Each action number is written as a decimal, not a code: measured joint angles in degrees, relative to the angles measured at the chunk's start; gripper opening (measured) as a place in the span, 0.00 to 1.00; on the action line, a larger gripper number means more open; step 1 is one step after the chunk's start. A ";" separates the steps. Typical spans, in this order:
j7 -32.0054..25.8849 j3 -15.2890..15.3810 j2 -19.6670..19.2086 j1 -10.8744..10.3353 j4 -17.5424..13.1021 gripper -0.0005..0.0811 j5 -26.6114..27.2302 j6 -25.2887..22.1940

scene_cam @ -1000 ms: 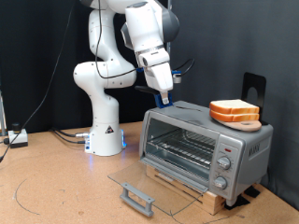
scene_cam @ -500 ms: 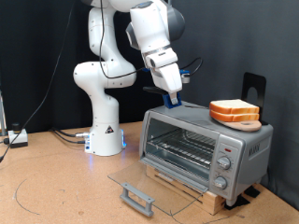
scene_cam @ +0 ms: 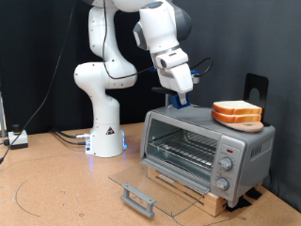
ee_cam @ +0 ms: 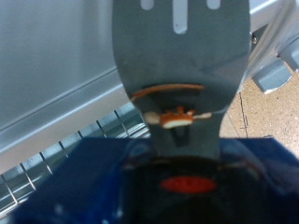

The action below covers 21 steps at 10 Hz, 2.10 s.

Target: Make a piece of toast with the oven

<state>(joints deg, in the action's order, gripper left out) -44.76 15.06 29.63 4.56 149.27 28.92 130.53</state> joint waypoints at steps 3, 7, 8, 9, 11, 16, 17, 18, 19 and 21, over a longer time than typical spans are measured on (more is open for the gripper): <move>0.00 -0.01 -0.02 0.06 0.00 0.49 0.00 -0.12; 0.00 -0.23 -0.02 0.27 0.03 0.49 0.00 -0.57; 0.00 -0.31 -0.02 0.29 0.04 0.49 0.00 -0.57; 0.00 -0.43 -0.02 0.29 0.05 0.49 0.00 -0.60; 0.00 -0.52 -0.02 0.75 0.14 0.49 -0.49 -0.74; 0.00 -0.33 -0.04 1.42 0.27 0.49 -0.69 -0.75; 0.00 -0.08 -0.06 1.42 0.27 0.49 -0.74 -0.75; 0.00 0.14 -0.14 1.42 0.27 0.49 -0.83 -0.80; 0.00 0.35 -0.29 1.42 0.27 0.49 -0.99 -0.94; 0.07 0.70 -0.74 1.43 0.26 0.49 -1.26 -0.98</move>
<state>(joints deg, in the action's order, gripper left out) -44.69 15.76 28.90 6.00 149.52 27.66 129.55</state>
